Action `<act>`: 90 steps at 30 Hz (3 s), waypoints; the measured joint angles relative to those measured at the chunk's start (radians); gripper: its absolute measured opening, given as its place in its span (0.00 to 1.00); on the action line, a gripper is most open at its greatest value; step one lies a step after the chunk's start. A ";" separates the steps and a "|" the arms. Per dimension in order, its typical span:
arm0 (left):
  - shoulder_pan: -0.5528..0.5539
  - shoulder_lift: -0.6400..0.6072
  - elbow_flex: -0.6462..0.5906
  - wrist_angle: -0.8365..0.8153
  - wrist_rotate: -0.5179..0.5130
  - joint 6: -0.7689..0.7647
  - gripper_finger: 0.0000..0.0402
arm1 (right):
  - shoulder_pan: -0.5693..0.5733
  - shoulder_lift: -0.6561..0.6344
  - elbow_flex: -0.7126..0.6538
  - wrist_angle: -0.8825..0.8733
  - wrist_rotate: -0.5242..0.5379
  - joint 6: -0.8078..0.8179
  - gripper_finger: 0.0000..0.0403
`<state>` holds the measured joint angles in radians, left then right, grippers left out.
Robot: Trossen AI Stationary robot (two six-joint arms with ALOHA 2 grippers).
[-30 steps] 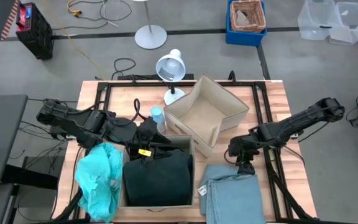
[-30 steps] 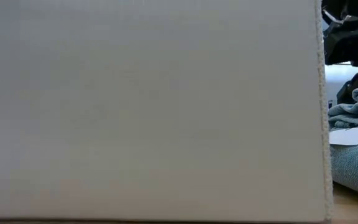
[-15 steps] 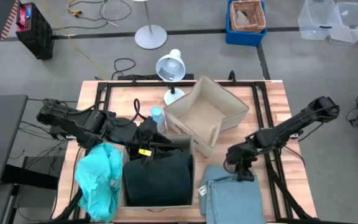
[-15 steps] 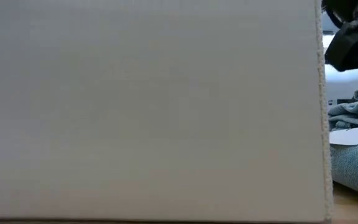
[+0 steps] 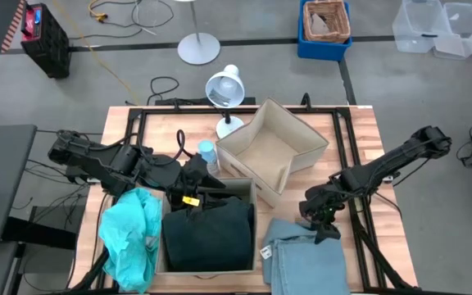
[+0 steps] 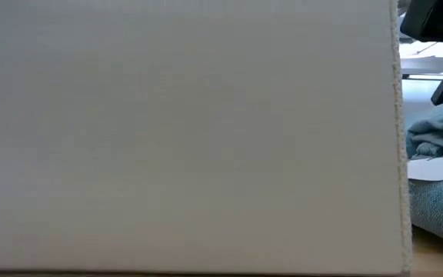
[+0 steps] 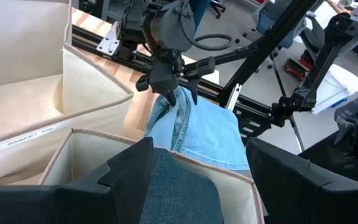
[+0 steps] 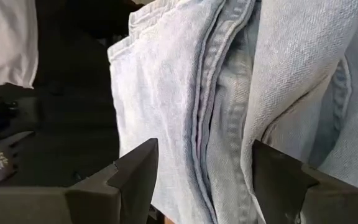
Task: Sort clothes
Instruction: Put the light blue jeans into the top laundry bin
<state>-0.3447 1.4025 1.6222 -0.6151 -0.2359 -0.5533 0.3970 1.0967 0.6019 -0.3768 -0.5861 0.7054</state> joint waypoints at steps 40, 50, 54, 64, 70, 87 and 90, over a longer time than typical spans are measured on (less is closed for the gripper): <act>0.000 0.000 0.000 0.000 0.000 0.034 0.63 | 0.196 0.290 0.004 -0.016 0.257 0.059 0.63; 0.000 0.000 0.000 0.000 0.000 0.032 0.63 | 0.196 0.344 0.003 0.044 0.252 0.098 0.34; 0.000 0.000 0.000 0.000 0.000 0.032 0.63 | 0.196 0.342 0.003 0.044 0.248 0.099 0.13; 0.000 0.000 0.000 0.000 0.000 0.027 0.63 | 0.197 0.231 -0.003 0.025 0.247 0.130 0.06; 0.000 0.000 0.000 0.000 0.000 0.026 0.63 | 0.197 0.093 -0.003 0.005 0.249 0.161 0.06; 0.000 0.000 0.000 0.000 0.000 0.033 0.63 | 0.196 -0.280 0.025 -0.012 0.246 0.269 0.06; 0.000 0.000 0.000 0.000 0.000 0.033 0.63 | 0.196 -0.327 0.059 -0.008 0.227 0.296 0.05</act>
<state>-0.3443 1.4027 1.6220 -0.6151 -0.2356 -0.5201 0.5930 0.7696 0.6609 -0.3849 -0.3589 1.0017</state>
